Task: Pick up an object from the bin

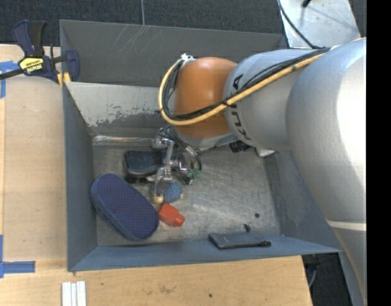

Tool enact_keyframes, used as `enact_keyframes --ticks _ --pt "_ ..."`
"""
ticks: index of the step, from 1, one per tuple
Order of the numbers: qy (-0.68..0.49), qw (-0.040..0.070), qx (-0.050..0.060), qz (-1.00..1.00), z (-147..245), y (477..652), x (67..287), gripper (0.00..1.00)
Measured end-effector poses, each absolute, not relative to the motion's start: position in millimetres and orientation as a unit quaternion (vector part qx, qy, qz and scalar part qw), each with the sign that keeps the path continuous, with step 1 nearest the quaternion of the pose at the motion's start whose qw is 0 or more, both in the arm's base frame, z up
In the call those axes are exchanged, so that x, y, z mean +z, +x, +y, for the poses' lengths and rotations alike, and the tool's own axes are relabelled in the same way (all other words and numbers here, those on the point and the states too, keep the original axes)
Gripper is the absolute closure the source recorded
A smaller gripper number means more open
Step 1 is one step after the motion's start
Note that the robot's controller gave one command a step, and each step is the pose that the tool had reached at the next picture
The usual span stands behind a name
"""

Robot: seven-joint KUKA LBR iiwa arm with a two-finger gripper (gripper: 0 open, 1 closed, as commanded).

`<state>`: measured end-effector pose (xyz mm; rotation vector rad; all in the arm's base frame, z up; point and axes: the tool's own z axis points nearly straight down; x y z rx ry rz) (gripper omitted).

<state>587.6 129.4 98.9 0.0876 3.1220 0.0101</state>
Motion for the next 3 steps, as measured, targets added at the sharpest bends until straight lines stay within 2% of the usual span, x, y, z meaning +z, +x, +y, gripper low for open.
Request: enact_keyframes --ticks 1,2,3 --pt "0.029 0.009 0.003 1.000 128.3 588.1 98.7 1.00" --pt "-0.086 0.000 -0.001 0.996 146.5 545.9 127.9 1.00" --pt "-0.100 0.002 0.000 0.995 142.5 533.8 203.8 1.00"
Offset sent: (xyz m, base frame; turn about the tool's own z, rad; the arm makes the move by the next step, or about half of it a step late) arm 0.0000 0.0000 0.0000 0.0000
